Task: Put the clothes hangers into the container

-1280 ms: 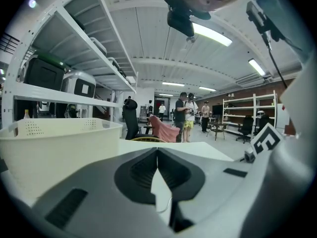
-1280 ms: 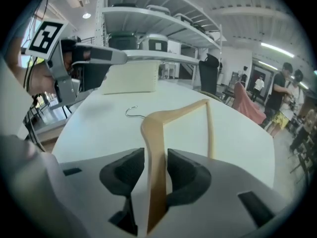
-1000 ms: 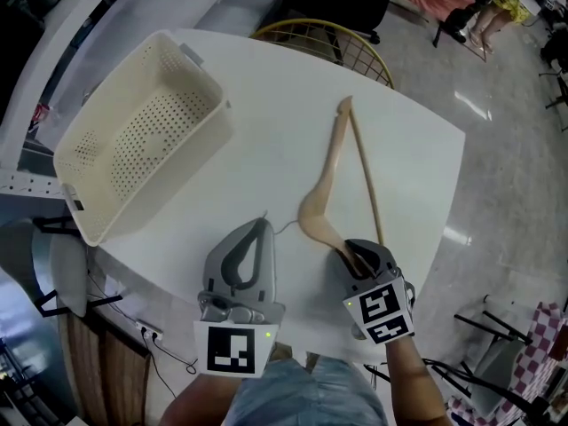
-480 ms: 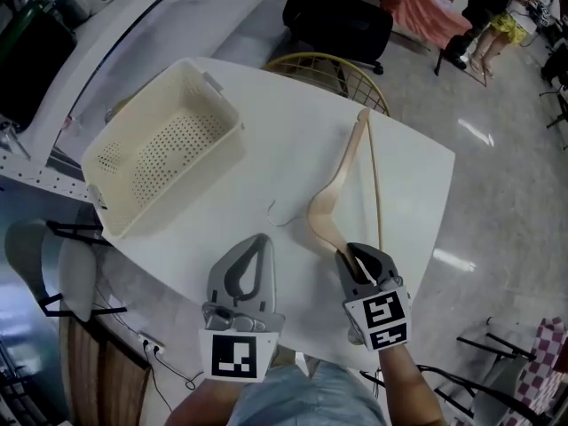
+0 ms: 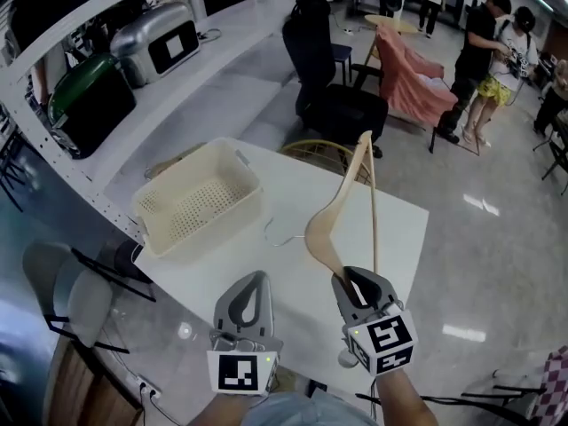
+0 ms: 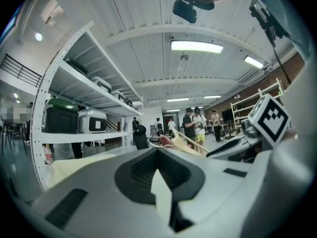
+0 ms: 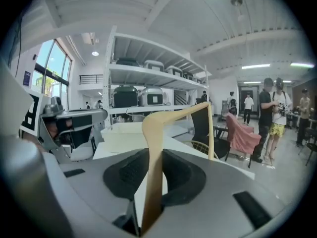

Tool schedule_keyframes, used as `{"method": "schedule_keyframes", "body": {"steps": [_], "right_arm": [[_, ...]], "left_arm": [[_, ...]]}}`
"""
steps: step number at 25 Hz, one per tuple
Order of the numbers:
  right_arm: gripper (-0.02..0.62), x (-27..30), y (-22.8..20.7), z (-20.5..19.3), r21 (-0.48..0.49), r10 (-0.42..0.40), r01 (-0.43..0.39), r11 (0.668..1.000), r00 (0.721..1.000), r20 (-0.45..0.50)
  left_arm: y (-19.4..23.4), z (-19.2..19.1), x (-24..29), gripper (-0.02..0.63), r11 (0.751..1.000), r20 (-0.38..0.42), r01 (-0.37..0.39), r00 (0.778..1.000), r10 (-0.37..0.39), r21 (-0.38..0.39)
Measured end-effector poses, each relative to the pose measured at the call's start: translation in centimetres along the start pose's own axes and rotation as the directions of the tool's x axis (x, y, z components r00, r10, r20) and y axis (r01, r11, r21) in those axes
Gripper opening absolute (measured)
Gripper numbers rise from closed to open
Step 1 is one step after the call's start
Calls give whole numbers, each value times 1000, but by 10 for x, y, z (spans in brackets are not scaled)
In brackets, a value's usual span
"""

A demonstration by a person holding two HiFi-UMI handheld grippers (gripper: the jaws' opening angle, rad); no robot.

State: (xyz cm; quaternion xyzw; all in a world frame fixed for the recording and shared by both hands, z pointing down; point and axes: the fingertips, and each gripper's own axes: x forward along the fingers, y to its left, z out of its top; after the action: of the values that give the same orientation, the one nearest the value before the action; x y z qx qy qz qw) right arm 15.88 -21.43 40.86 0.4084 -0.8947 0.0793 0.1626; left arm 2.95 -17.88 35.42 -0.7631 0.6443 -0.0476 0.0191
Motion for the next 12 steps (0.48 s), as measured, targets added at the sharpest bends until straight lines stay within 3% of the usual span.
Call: {"method": "schedule_keyframes", "body": {"steps": [5, 12], "right_arm": [[91, -29, 14, 37, -38, 37, -34, 999, 995, 88], [91, -65, 31, 29, -49, 73, -69, 996, 993, 90]], "left_arm": [[1, 27, -35, 12, 997, 71, -69, 995, 66, 45], [-13, 42, -86, 12, 988, 100, -137, 987, 130, 73]]}}
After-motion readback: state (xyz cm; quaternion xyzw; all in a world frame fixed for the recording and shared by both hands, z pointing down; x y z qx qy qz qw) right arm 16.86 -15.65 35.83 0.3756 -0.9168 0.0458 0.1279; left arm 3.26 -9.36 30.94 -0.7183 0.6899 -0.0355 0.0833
